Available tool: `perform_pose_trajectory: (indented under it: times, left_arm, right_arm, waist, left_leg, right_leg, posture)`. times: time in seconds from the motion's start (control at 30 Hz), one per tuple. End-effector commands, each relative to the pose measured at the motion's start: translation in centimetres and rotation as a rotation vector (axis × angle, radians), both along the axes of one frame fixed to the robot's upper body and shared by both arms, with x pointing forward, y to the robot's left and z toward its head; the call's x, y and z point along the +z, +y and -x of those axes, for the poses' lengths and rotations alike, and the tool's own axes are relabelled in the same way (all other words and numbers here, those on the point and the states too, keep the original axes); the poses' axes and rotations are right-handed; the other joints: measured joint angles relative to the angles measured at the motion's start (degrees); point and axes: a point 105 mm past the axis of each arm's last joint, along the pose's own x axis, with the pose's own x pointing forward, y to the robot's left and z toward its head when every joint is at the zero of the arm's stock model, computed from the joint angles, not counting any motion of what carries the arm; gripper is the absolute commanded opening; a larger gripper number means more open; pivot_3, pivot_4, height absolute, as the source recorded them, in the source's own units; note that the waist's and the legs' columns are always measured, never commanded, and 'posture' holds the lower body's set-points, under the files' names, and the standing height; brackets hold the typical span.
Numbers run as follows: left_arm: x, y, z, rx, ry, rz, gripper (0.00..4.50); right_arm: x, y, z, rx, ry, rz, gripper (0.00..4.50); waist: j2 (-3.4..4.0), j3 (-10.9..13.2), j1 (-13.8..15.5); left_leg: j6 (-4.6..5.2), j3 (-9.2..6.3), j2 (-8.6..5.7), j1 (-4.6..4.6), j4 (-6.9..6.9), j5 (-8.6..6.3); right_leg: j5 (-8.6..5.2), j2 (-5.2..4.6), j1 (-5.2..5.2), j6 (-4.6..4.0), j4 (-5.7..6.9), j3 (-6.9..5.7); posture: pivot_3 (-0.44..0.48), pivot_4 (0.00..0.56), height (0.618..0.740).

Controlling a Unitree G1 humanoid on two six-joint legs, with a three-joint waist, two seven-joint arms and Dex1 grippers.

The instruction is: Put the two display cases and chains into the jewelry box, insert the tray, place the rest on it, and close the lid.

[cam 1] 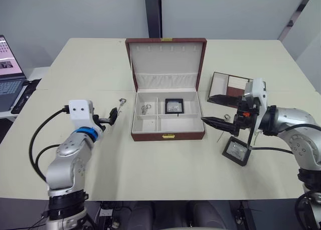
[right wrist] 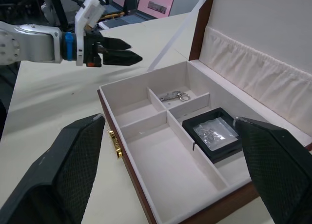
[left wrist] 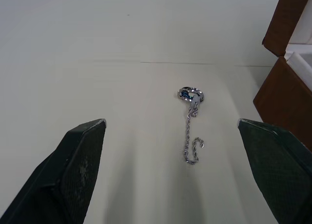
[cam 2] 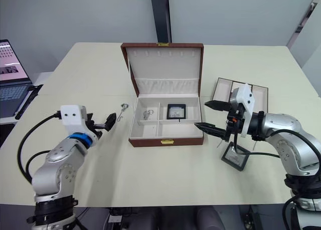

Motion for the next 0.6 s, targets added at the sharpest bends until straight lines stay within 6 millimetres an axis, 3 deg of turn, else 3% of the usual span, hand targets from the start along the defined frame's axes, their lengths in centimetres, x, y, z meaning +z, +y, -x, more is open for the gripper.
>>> perform_pose_trajectory:
  times: [0.03, 0.4, 0.6]
  left_arm:
    - [0.4, -0.4, -1.1, 0.032, -0.033, -0.002, 4.48]
    - [-0.9, -1.8, -4.5, 0.047, 0.001, 0.015, 4.48]
    - [-1.9, -1.7, -5.2, 0.058, 0.034, 0.021, 4.48]
  right_arm:
    - [1.4, 0.4, 0.0, 0.005, -0.065, -0.009, 4.50]
    - [1.5, 0.9, -0.2, 0.006, -0.078, -0.023, 4.50]
    - [1.5, 0.9, -0.2, 0.003, -0.081, -0.022, 4.50]
  waist:
    - [0.00, 0.0, 0.0]
    - [-0.01, 0.0, 0.0]
    - [-0.01, 0.0, 0.0]
  left_leg:
    - [0.00, 0.02, 0.00, 0.00, 0.00, 0.00]
    - [-0.02, 0.02, -0.01, 0.00, 0.01, 0.01]
    - [-0.08, 0.01, 0.00, 0.00, 0.00, 0.05]
  right_leg:
    - [0.00, 0.00, -0.01, 0.00, 0.01, 0.00]
    - [0.00, 0.00, -0.02, 0.00, 0.02, -0.04]
    - [0.00, 0.00, -0.03, 0.00, 0.04, -0.04]
  posture:
    - [0.000, 0.150, 0.740]
    - [0.000, 0.150, 0.740]
    - [0.000, 0.150, 0.740]
